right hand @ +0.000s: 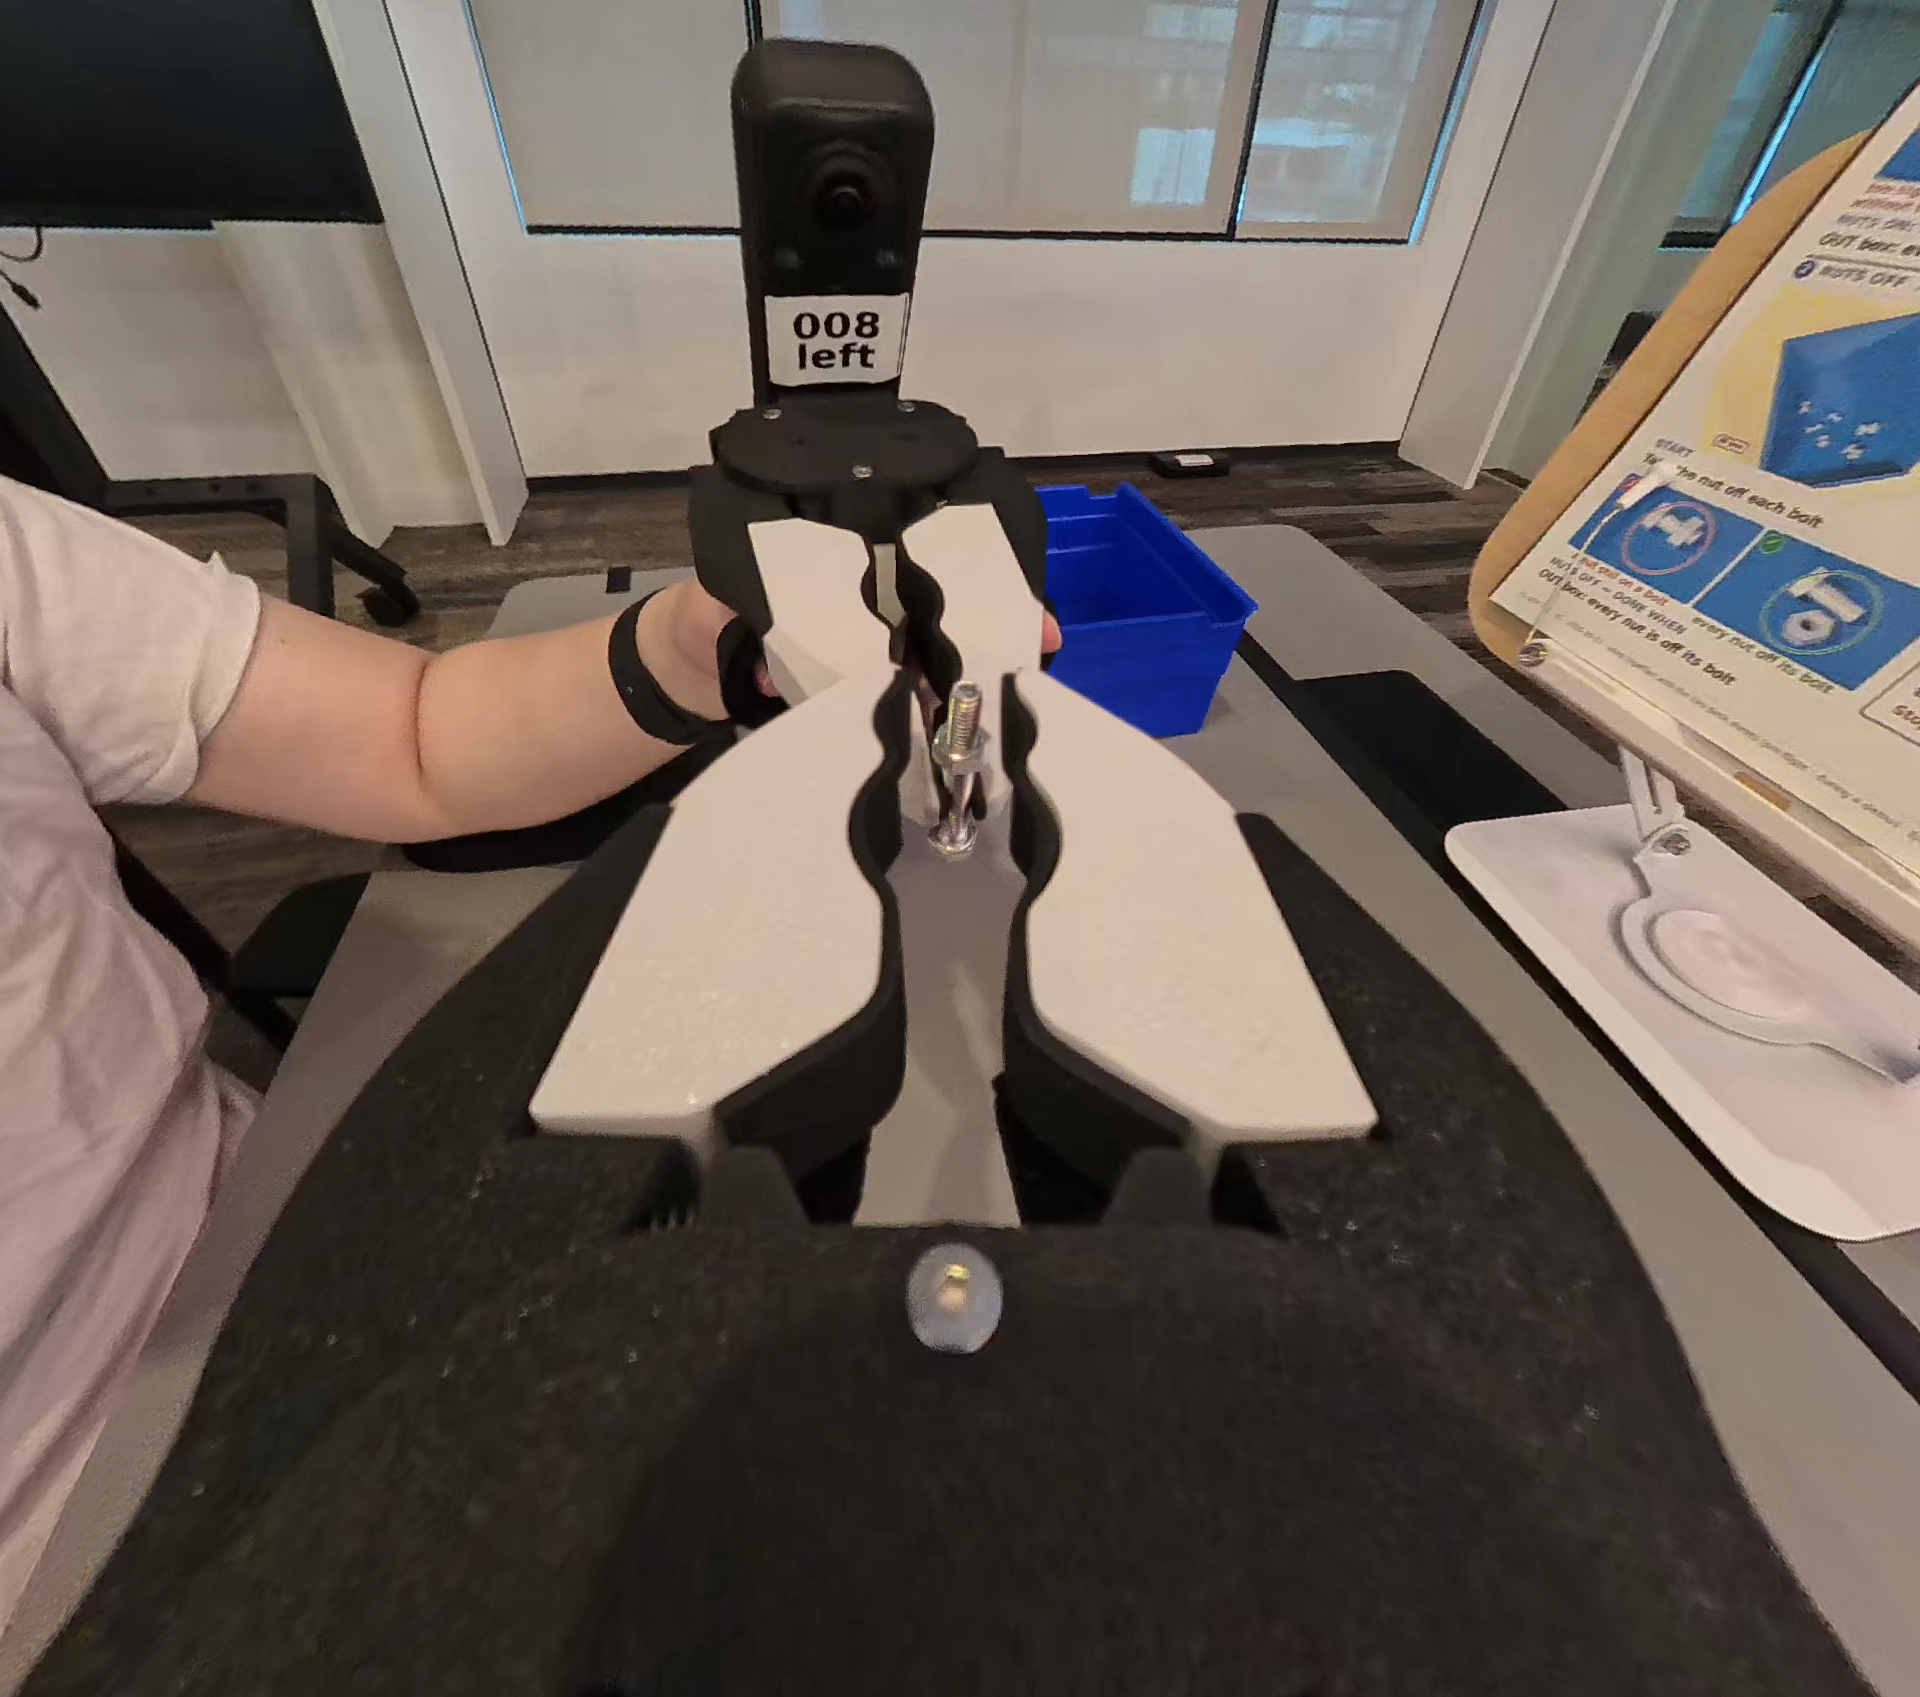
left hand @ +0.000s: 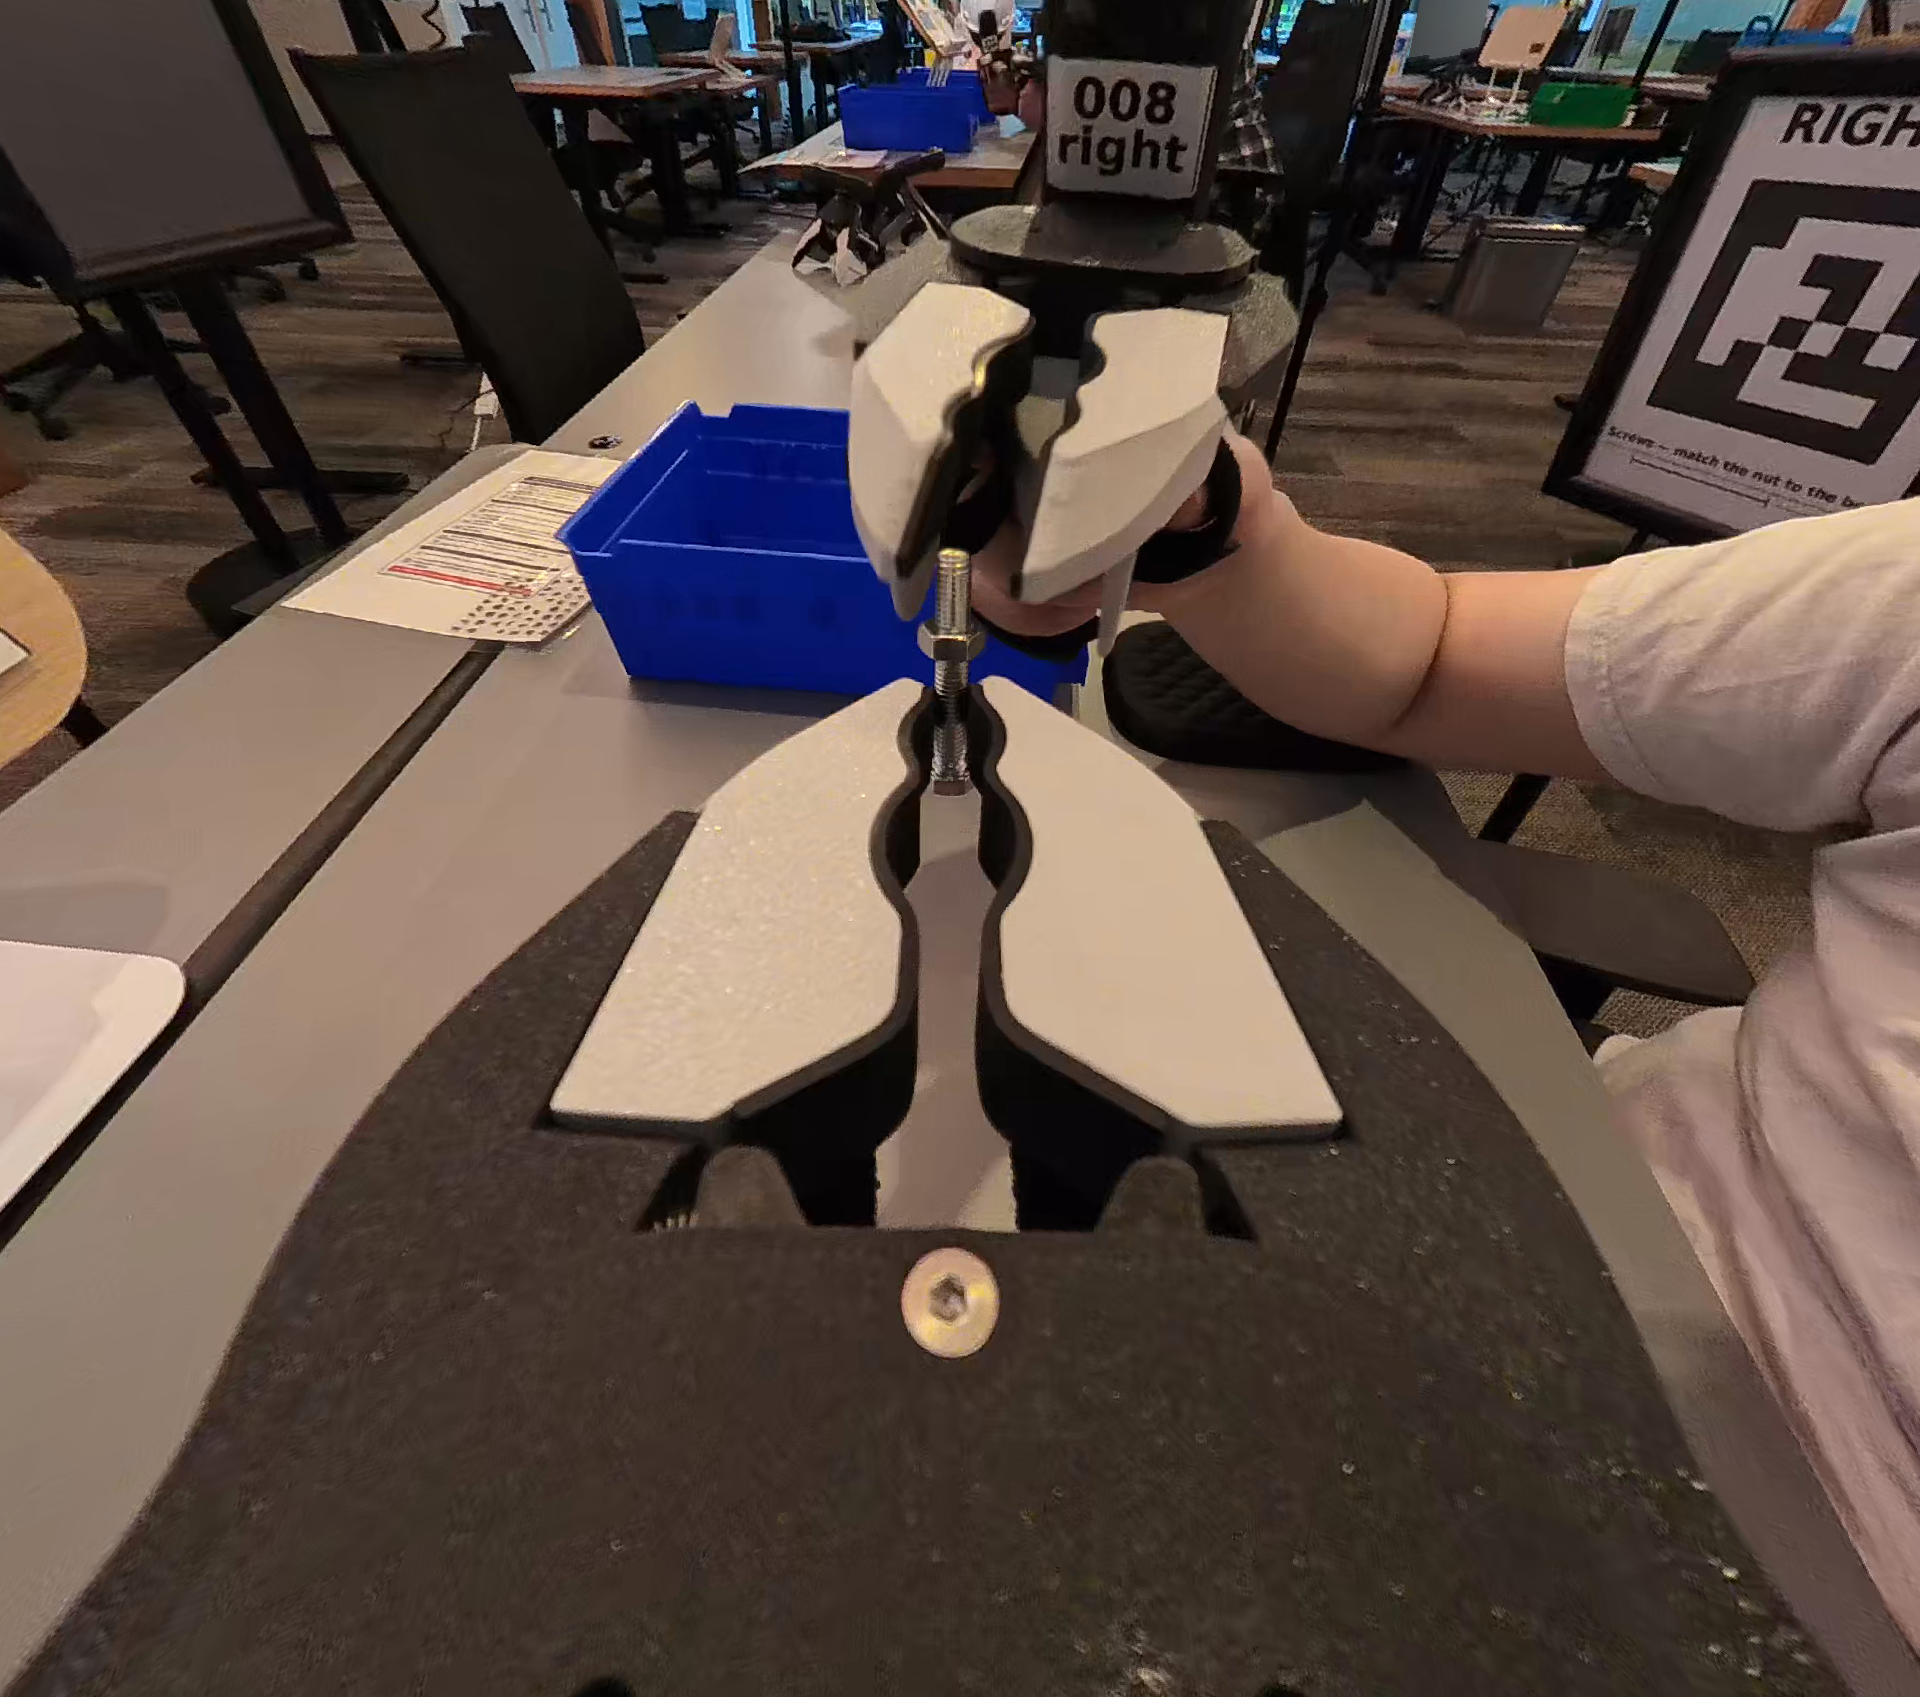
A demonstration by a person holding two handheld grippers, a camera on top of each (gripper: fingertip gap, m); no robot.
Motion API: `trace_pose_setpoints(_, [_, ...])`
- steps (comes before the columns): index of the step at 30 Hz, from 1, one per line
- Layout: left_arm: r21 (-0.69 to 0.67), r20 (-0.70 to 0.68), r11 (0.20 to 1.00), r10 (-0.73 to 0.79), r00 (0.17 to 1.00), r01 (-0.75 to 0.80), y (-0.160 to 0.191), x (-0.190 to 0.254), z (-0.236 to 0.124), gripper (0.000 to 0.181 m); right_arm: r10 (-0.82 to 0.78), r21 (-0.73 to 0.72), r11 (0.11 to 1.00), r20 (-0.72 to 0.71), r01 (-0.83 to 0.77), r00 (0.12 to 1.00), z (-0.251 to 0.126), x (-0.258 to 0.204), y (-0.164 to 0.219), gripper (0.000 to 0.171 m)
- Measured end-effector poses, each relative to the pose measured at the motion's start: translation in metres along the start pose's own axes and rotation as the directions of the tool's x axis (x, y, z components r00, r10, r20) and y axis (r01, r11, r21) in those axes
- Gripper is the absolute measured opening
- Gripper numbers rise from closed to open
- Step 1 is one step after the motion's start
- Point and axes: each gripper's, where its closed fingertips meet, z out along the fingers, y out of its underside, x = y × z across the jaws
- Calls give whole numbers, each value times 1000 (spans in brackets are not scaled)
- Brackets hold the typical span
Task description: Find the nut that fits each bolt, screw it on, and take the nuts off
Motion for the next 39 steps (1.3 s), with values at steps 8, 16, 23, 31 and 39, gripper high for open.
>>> trace_pose_setpoints(8, [63,15,998,12,1000,-13,-8,1,-1,20,24,20,999,33,-25,999,-2,-3,-1,5])
trace_pose_setpoints(16, [16,-24,999,41,999,-41,4,11,9,32,51,78,995,106,-60,993,-8,-11,-12,5])
trace_pose_setpoints(23, [35,-105,999,38,994,-34,3,25,12,23,22,86,996,164,-36,986,-8,-21,-13,5])
trace_pose_setpoints(31, [-12,-124,997,73,990,-75,9,35,18,21,4,87,996,199,-22,980,-7,-28,-12,5])
trace_pose_setpoints(39, [-36,-111,993,110,988,-114,17,35,24,5,-54,66,997,229,40,972,-5,-34,-5,5])
